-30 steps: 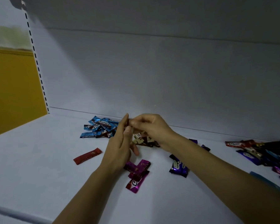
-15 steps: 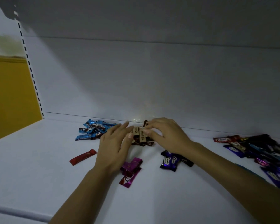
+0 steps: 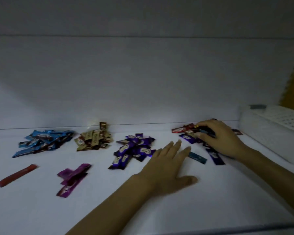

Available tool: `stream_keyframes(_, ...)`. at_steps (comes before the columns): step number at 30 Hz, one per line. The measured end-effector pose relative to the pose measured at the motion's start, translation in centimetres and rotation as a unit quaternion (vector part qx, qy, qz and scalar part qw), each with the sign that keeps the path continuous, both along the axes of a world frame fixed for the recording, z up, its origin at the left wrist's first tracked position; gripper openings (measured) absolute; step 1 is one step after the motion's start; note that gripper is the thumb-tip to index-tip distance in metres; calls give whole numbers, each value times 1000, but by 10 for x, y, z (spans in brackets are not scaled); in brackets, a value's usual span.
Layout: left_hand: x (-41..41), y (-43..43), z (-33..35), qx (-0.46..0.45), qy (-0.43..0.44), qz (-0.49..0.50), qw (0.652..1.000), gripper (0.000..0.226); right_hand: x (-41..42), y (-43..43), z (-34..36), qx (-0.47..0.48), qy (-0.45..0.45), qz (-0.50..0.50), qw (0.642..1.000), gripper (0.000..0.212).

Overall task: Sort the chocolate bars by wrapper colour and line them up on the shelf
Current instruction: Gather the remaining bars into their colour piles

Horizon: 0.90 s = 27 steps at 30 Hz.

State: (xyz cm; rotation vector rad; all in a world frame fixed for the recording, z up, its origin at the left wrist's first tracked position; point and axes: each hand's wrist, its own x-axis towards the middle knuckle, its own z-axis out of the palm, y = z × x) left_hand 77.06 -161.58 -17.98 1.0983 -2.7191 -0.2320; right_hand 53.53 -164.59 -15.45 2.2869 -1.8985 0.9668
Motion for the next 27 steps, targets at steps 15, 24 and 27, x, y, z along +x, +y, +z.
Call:
stream_keyframes(15,-141,-60,-10,25,141,113,983,75,-88,-32,-44,69,-93,-200,973,45)
stream_keyframes(24,-159,-49,-24,-102,94,90,986,97,-85,-30,-43,-5,-142,-233,962,20)
stream_keyframes(27,-160,-40,-16,-175,72,160,969,107,-78,-27,-44,21,-88,-248,965,26)
